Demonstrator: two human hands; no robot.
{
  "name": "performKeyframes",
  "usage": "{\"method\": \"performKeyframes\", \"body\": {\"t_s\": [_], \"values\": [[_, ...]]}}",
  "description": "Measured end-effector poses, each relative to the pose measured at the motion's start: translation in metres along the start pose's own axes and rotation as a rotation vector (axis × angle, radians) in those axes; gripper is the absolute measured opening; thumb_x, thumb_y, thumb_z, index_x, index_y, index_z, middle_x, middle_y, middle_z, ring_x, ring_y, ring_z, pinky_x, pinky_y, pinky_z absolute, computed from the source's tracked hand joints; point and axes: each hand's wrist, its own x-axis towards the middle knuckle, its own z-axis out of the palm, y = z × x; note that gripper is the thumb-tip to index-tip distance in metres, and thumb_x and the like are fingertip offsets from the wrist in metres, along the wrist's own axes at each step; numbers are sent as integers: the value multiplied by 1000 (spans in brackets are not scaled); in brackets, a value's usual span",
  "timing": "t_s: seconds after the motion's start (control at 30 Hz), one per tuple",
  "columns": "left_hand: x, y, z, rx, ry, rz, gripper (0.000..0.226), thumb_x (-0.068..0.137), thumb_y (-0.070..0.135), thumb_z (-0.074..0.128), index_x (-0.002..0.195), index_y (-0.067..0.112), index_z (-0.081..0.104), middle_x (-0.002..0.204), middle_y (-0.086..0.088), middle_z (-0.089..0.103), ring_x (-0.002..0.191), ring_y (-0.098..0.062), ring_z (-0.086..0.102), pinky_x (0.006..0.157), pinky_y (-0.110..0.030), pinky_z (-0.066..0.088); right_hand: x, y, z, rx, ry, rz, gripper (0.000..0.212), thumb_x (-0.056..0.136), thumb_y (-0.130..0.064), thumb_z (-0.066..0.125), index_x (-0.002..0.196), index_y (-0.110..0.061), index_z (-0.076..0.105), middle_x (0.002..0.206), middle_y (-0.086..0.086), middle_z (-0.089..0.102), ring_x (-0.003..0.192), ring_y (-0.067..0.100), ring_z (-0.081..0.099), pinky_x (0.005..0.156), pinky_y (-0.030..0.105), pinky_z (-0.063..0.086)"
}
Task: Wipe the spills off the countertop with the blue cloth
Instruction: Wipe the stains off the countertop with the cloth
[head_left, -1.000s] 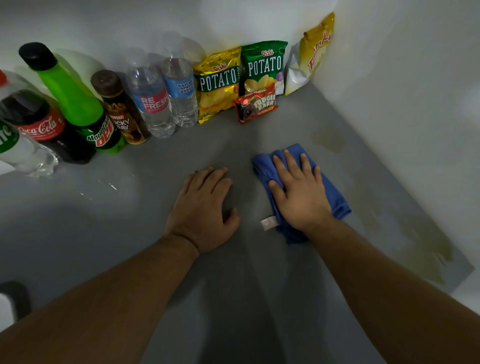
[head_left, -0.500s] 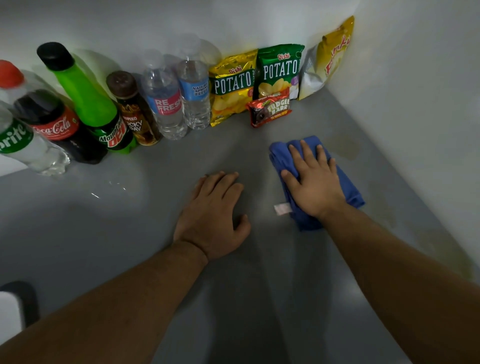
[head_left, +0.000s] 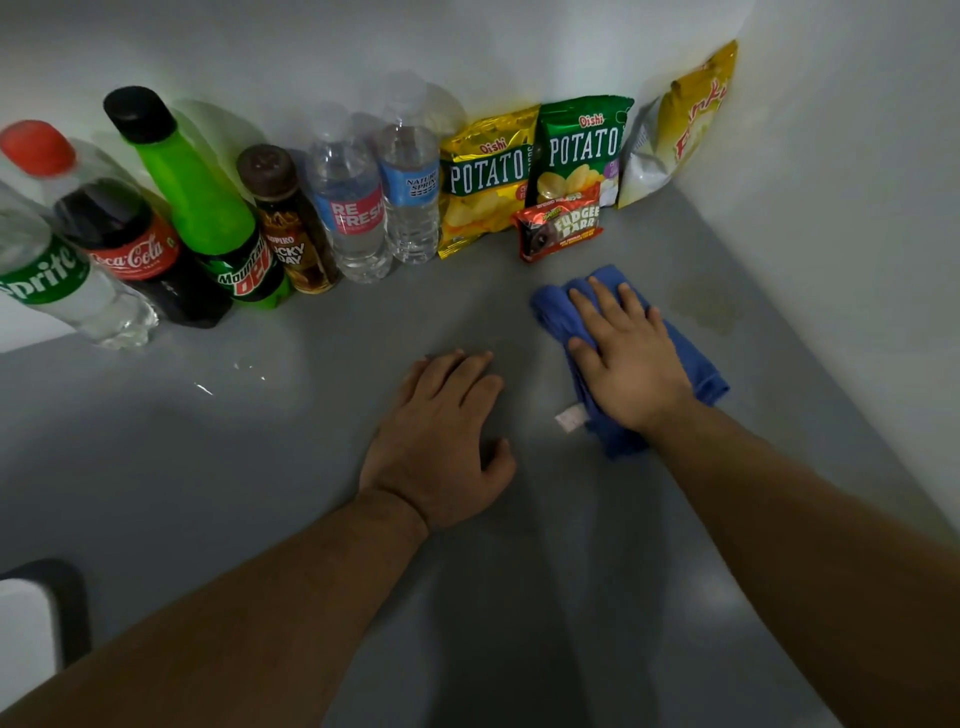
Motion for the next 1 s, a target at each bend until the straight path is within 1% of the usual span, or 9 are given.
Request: {"method": "performKeyframes", "body": {"t_s": [0.1,0.3,0.37,0.57,0.67,0.77,0.83,0.9,1.0], "values": [[0,-1,0,15,-16,-5,62,84,47,56,137,14,56,154,-6,48,144,-29,40,122,-53,31,16,-27,5,-17,-5,49,62,108,-46,29,164,-26,14,173,0,7,158,33,0,125,56,4],[0,-1,0,13,-1,0,59,83,44,58,133,13,58,151,-7,51,141,-31,43,119,-55,34,-16,2,-6,42,-112,-325,59,107,-46,29,163,-28,23,172,-7,13,159,23,1,127,47,1],[1,-1,0,6,6,1,59,82,44,58,132,13,59,151,-8,51,140,-31,44,118,-54,35,-15,15,-11,57,-98,-305,60,105,-46,29,162,-29,24,171,-7,15,159,22,4,128,48,3],[1,0,-1,14,-9,1,61,83,45,58,135,14,58,152,-7,50,142,-30,43,119,-54,34,24,-18,0,-15,-17,2,61,108,-44,32,164,-28,15,173,-1,9,158,31,1,127,54,3],[1,-1,-1,19,-20,-8,62,83,46,57,136,14,57,153,-6,49,143,-30,41,120,-54,33,16,-30,5,3,-30,-107,61,108,-45,33,164,-28,16,173,-2,9,158,32,1,126,54,2],[1,-1,-1,22,-12,-6,61,82,45,58,134,14,58,152,-7,50,142,-30,42,120,-54,33,-8,-13,0,32,-94,-318,59,107,-46,30,163,-29,21,172,-6,11,159,24,0,127,47,0],[1,-1,-1,9,2,-2,60,81,44,58,132,13,59,151,-7,51,140,-31,44,119,-55,34,-18,6,-6,44,-115,-382,59,106,-46,31,162,-29,27,171,-9,16,159,21,4,128,46,3],[0,0,-1,4,5,-3,60,81,44,57,133,14,59,151,-7,51,140,-31,44,119,-54,33,-18,16,-9,54,-92,-361,60,104,-46,32,161,-29,30,170,-8,20,159,22,9,128,49,8],[0,1,-1,4,-7,1,61,83,44,57,135,14,57,151,-7,50,141,-30,43,120,-54,33,-5,3,-4,31,-21,-196,59,106,-46,30,162,-29,25,171,-3,18,159,24,8,127,52,8]]}}
